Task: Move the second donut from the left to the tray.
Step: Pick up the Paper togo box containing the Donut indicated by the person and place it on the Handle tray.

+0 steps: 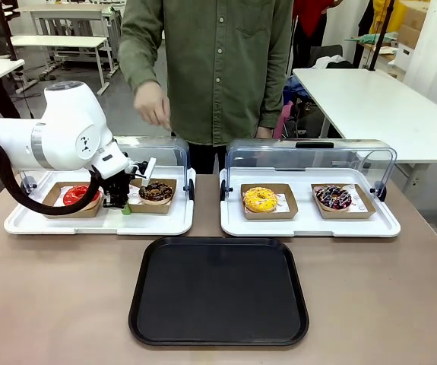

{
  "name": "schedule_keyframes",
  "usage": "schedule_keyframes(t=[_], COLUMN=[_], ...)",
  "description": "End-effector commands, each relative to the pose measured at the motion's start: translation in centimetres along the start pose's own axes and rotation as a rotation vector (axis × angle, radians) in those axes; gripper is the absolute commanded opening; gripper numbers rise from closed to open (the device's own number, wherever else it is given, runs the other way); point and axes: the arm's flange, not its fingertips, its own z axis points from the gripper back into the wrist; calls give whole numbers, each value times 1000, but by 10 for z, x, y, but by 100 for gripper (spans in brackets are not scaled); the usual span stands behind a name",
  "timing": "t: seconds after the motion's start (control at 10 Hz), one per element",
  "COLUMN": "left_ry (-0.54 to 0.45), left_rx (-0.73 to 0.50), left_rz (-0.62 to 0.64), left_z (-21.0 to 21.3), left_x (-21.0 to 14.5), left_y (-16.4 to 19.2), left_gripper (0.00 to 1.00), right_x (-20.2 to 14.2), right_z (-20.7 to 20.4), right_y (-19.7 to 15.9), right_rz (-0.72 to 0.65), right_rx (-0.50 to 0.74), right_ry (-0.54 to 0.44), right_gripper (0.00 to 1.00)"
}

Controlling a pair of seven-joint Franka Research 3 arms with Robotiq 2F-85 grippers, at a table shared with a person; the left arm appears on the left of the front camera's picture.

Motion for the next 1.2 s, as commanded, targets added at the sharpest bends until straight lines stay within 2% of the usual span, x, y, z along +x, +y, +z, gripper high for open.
schedule_keyframes(t=[0.0,0.2,0.7,0.9,1.1], left_ry=[3,-1,21,18,14], left_rx=[3,0,115,148,169], left_rz=[-6,0,2,4,32], left_z=[0,0,49,61,76], left_x=[-2,0,3,7,20], left_y=[-3,0,-30,-47,-80], left_gripper=[0,2,2,2,2], right_x=[2,2,2,2,2], right_z=[0,0,0,0,0], right_y=[-3,-3,-3,-3,-3], right_rz=[30,30,30,30,30], right_rx=[-2,-2,-2,-2,-2], right_ry=[-22,-22,-22,-22,-22], right_gripper=[100,100,100,100,100])
